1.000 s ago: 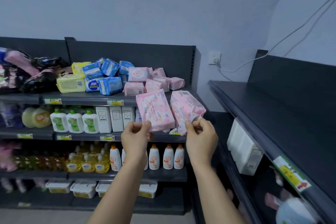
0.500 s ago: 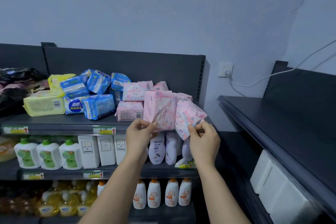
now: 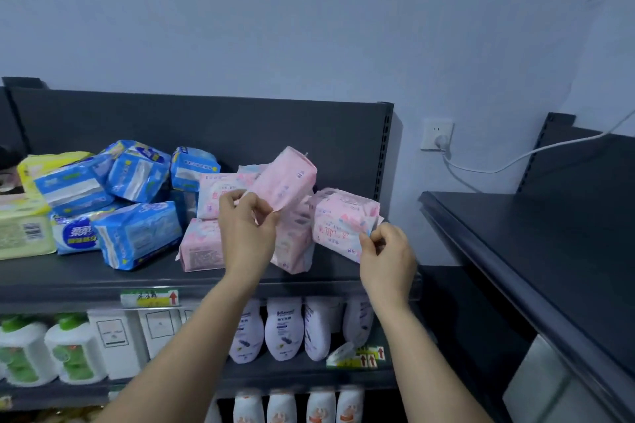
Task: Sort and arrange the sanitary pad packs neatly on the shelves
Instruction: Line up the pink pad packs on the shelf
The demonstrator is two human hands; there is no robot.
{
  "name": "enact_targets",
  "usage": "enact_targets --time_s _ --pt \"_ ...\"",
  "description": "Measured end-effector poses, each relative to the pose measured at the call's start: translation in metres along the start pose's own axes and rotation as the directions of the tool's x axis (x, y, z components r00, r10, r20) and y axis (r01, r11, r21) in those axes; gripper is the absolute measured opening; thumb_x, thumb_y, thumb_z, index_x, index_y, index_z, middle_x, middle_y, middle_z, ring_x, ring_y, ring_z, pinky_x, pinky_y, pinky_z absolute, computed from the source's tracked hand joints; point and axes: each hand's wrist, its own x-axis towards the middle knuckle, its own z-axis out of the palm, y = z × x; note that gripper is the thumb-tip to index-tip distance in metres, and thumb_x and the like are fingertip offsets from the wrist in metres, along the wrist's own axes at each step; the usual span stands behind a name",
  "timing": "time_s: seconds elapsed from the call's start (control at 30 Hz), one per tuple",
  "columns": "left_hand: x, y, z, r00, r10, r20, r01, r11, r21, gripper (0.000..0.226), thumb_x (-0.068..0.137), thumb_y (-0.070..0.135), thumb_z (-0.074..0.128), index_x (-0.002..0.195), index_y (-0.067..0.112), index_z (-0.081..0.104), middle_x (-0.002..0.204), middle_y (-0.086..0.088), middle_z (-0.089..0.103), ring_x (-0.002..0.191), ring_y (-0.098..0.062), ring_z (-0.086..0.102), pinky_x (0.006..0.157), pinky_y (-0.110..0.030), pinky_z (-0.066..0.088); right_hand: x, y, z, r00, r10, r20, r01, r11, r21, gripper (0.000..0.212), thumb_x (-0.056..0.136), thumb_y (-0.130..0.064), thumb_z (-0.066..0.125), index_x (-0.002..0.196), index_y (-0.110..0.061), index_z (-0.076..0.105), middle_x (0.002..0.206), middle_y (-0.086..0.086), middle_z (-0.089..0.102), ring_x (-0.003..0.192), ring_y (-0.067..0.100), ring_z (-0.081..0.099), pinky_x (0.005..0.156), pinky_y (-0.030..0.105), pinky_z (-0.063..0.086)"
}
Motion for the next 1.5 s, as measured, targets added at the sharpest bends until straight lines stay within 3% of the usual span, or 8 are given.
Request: enact_targets --time_s 0.17,0.27,0.4,0.6,0.77,1.0,1.27,1.5 --pt "0.026 -0.026 0.035 0.968 0.218 0.122 -0.246 0.917 0.313 0.019 0.075 -0.009 0.065 0.082 0.008 0.062 0.133 -0.009 0.04 0.119 -0.029 0.038 0.086 -0.035 0.044 0.034 0.031 0.018 0.992 -0.124 0.018 0.123 0.992 0.014 0.034 0.081 0.001 0.07 0.066 -0.014 0.043 0.076 -0.004 0.047 0.058 0.007 0.039 0.057 0.005 0.034" --pt "0.023 -0.037 0.053 0.959 0.191 0.208 -0.263 0.872 0.413 0.021 0.077 0.021 0.077 0.085 0.01 0.06 0.131 -0.007 0.042 0.121 -0.029 0.036 0.095 -0.04 0.041 0.049 0.062 0.029 0.991 -0.034 0.126 0.038 0.999 -0.03 0.028 0.081 -0.005 0.071 0.066 -0.011 0.049 0.073 -0.004 0.05 0.062 0.015 0.045 0.054 0.009 0.032" --pt "0.022 -0.037 0.069 0.98 0.198 0.014 -0.19 0.914 0.359 0.021 0.085 0.016 0.068 0.096 0.008 0.053 0.108 -0.006 0.049 0.101 -0.028 0.044 0.085 -0.044 0.043 0.055 0.087 0.037 0.944 0.165 0.286 -0.161 0.986 -0.037 0.023 0.083 -0.025 0.071 0.077 -0.016 0.051 0.075 -0.005 0.059 0.075 0.022 0.058 0.061 0.027 0.038" --pt "0.026 -0.034 0.077 0.997 0.015 -0.073 -0.001 0.982 0.19 0.032 0.085 0.013 0.061 0.117 0.017 0.057 0.114 0.003 0.038 0.107 -0.012 0.037 0.087 -0.029 0.037 0.071 0.079 0.042 0.876 0.203 0.437 -0.186 0.979 -0.081 0.089 0.073 -0.059 0.071 0.145 -0.026 0.03 0.134 0.004 0.054 0.123 0.028 0.051 0.086 0.034 0.041" --pt "0.025 -0.032 0.073 0.978 -0.174 -0.111 0.168 0.983 -0.068 0.007 0.094 0.018 0.055 0.095 0.02 0.062 0.122 0.0 0.035 0.094 0.009 0.041 0.077 0.002 0.032 0.072 0.072 0.053 0.908 0.065 0.414 -0.085 0.996 0.029 0.094 0.067 -0.039 0.084 0.145 -0.022 0.035 0.139 0.002 0.041 0.129 0.022 0.042 0.097 0.032 0.038" --pt "0.03 -0.032 0.061 0.931 -0.338 0.14 0.364 0.824 -0.434 0.063 0.086 0.003 0.064 0.139 0.026 0.04 0.125 0.011 0.047 0.107 -0.003 0.049 0.088 -0.023 0.042 0.083 0.053 0.052 0.911 0.166 0.378 -0.125 0.984 -0.13 0.072 0.061 -0.043 0.085 0.125 -0.022 0.057 0.116 0.001 0.048 0.107 0.022 0.054 0.078 0.031 0.042" --pt "0.037 -0.045 0.045 0.931 -0.242 0.272 0.33 0.878 -0.347 0.079 0.054 0.018 0.07 0.127 0.036 0.044 0.13 0.001 0.047 0.11 -0.005 0.051 0.079 -0.022 0.046 0.072 0.048 0.067 0.815 0.468 0.343 -0.571 0.75 0.334 0.063 0.069 -0.046 0.078 0.116 -0.018 0.046 0.112 0.0 0.055 0.092 0.02 0.062 0.074 0.042 0.057" --pt "0.028 -0.043 0.034 0.914 -0.256 0.315 0.357 0.876 -0.324 0.078 0.038 0.038 0.082 0.104 0.033 0.041 0.121 -0.006 0.054 0.108 -0.017 0.058 0.086 -0.041 0.054 0.061 0.047 0.061 0.684 0.462 0.564 -0.666 0.711 0.225 0.043 0.077 -0.033 0.074 0.107 -0.012 0.052 0.109 0.004 0.065 0.091 0.019 0.065 0.07 0.032 0.05"
